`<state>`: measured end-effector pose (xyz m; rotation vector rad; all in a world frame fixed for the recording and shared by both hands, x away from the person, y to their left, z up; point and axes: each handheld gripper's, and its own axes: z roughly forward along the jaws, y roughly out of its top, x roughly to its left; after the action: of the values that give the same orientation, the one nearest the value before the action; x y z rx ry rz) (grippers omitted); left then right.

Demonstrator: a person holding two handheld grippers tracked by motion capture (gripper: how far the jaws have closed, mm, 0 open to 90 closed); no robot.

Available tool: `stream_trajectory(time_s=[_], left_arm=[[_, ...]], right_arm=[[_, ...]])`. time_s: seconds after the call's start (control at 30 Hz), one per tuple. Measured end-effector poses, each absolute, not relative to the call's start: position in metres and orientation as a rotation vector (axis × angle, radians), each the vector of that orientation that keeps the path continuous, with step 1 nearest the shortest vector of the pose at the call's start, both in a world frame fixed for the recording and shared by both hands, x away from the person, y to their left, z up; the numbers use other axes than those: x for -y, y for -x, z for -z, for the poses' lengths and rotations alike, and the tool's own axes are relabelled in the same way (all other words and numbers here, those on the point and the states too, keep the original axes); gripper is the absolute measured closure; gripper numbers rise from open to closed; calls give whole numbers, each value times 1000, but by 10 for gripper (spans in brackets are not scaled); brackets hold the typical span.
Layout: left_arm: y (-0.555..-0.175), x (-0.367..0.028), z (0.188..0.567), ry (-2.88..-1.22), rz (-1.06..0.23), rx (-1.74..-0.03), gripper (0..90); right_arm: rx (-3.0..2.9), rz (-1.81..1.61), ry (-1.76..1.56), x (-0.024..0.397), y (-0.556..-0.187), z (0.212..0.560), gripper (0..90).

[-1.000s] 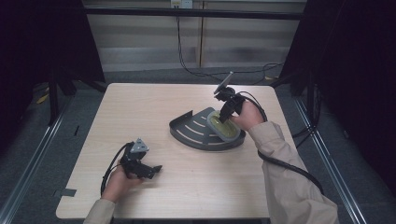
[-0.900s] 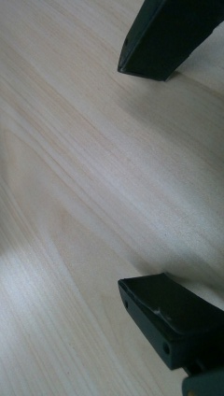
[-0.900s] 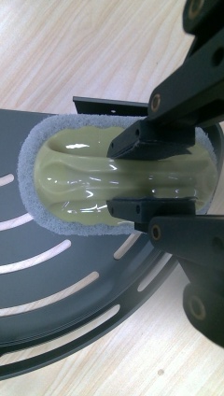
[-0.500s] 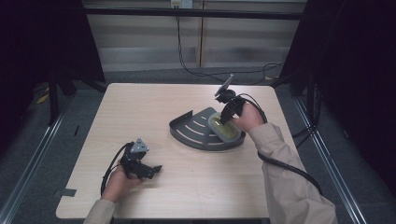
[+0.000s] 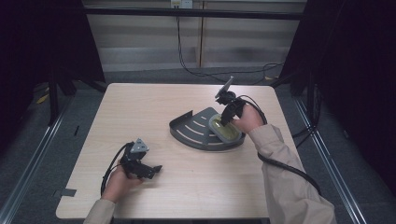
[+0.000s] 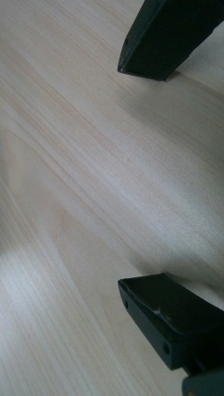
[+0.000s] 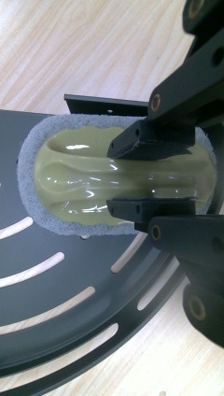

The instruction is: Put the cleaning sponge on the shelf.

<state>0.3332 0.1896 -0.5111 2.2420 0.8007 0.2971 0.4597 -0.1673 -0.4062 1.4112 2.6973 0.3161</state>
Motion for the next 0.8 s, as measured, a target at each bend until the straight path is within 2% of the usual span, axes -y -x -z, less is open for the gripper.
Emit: stream_trajectory(time_s=[0.8], left_arm=[[-333,-190,511,-2242,-297,-801,0]], right_arm=[[-2688,-299,-1452,176,-464,419,714]])
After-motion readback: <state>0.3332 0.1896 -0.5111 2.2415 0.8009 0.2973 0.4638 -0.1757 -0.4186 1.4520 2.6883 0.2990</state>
